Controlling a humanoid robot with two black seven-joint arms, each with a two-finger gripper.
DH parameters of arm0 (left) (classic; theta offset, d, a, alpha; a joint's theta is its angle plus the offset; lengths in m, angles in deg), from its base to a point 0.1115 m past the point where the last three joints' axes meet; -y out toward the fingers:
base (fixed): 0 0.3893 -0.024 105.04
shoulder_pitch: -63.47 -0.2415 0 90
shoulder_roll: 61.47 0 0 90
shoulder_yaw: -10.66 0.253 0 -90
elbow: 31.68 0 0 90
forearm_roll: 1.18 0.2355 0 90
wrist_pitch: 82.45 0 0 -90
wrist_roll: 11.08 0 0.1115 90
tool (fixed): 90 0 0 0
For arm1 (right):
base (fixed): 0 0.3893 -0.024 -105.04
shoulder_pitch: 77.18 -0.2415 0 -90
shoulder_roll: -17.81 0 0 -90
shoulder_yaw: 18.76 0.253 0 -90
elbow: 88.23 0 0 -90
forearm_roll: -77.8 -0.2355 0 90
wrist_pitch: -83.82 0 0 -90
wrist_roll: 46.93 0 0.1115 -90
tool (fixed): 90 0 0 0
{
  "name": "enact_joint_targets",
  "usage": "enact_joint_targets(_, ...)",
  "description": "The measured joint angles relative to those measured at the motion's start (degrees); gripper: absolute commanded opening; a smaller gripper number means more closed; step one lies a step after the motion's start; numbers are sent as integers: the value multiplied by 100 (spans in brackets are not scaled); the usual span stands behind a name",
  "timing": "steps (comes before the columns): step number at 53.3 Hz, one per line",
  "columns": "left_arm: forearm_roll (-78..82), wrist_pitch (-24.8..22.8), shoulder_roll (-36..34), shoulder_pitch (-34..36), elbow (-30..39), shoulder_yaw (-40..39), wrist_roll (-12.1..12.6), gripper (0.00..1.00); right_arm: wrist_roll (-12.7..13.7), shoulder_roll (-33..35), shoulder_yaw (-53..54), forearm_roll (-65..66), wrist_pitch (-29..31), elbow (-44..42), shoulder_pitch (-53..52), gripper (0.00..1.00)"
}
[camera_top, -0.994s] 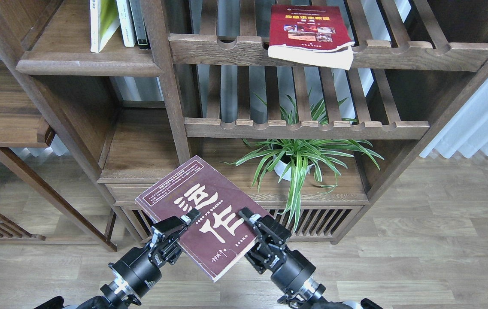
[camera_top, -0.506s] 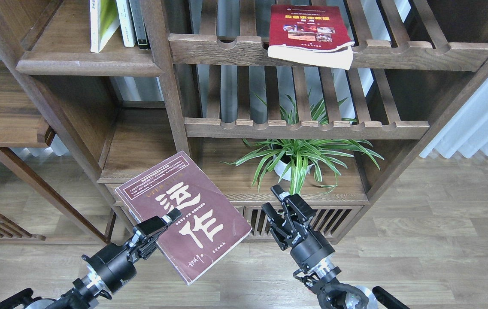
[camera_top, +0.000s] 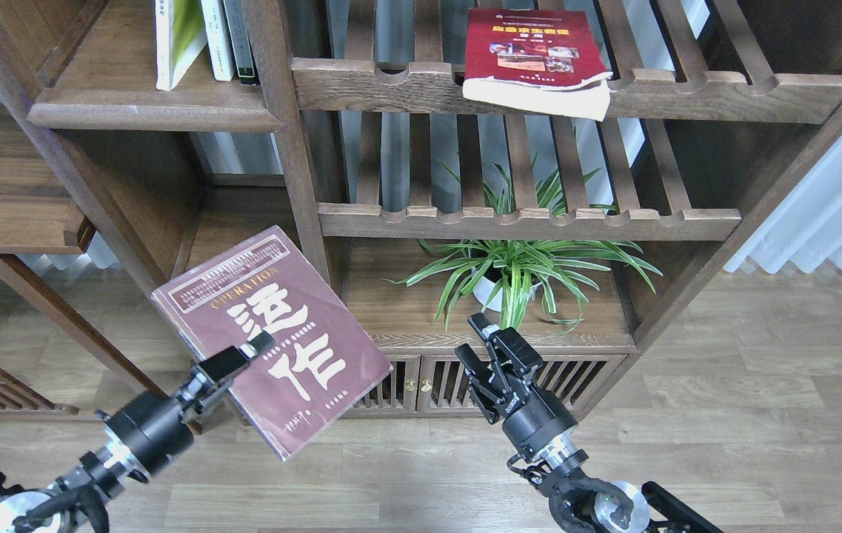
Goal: Organize books on shelf
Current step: 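Release the right gripper and lift the dark red book with the left gripper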
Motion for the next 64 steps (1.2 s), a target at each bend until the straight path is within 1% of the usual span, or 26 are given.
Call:
enact_joint_targets(11, 2, 0, -254, 16, 3, -443, 6, 0, 5, -123, -9, 115, 0, 2, 39, 73)
enact_joint_targets(20, 9, 0, -555, 27, 5, -548, 9, 0, 5, -136, -2, 210, 0, 2, 31, 73)
enact_joint_targets(30, 11, 0, -670, 71, 5, -938, 9, 0, 5, -136, 0, 230, 0, -2, 25, 73)
enact_joint_targets(31, 11, 0, -720, 180, 5, -1076, 9, 0, 5, -136, 0, 237, 0, -7, 28, 73)
enact_joint_targets(37, 14, 0, -807, 371, 6, -1125, 10, 0, 5, -139, 0, 240, 0, -25, 15, 73)
enact_joint_targets(38, 14, 0, -832, 442, 6, -1166, 10, 0, 4, -142, 0, 240, 0, -30, 5, 73)
enact_joint_targets(39, 14, 0, -894, 696, 5, -1282, -4, 0, 4, -163, -7, 240, 0, -51, -34, 73)
enact_joint_targets(43, 13, 0, -896, 771, 0, -1282, -5, 0, 5, -165, -8, 240, 0, -60, -46, 73)
enact_joint_targets(49, -22, -1, -943, 1213, -2, -1407, -49, 0, 6, -186, -7, 240, 0, -115, -117, 74)
enact_joint_targets(64, -107, -1, -963, 1905, -2, -1438, -57, 0, 4, -194, 5, 218, 0, -244, -257, 74)
